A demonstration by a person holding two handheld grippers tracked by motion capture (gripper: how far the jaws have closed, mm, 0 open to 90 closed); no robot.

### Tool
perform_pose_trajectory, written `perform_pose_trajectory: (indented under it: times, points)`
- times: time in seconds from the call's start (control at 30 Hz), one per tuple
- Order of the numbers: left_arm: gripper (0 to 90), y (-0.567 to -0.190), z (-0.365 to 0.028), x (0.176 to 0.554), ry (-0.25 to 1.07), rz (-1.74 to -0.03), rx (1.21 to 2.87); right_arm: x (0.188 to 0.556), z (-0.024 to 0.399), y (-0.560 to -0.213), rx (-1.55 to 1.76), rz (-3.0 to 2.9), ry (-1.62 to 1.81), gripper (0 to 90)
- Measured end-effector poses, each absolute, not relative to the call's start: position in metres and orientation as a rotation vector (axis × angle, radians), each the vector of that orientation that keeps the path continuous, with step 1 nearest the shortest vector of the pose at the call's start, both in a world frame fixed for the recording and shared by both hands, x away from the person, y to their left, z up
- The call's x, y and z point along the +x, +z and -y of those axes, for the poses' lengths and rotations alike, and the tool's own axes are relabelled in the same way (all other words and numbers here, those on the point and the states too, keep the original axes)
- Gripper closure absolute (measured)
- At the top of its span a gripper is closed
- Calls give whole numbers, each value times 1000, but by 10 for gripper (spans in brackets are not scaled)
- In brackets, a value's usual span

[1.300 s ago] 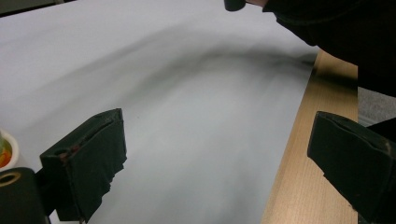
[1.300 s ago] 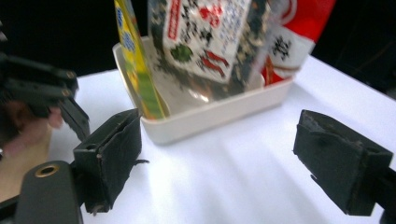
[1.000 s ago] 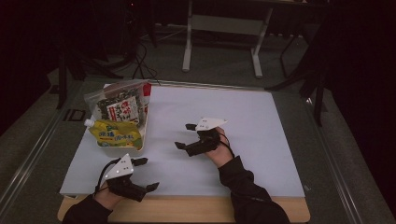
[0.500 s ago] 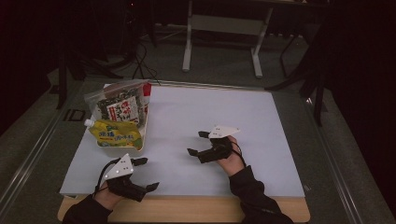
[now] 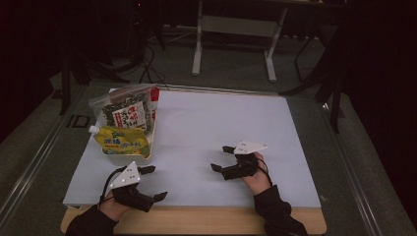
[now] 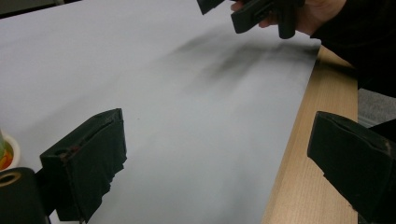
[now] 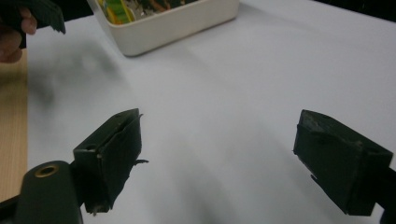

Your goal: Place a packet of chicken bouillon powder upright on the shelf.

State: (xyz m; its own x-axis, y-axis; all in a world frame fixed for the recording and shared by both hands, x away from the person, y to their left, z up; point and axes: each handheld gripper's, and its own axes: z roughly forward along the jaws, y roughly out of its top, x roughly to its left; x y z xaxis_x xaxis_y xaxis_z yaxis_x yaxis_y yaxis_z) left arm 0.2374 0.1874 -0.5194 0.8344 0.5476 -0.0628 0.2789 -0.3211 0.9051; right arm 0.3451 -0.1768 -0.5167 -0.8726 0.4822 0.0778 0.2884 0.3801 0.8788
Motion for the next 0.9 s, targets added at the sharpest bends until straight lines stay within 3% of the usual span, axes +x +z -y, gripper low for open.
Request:
perform_pose_trajectory:
  times: [0.9]
  points:
    - [52, -519, -187, 238, 305, -611, 1928, 307, 221, -525, 763, -2412, 1472, 146]
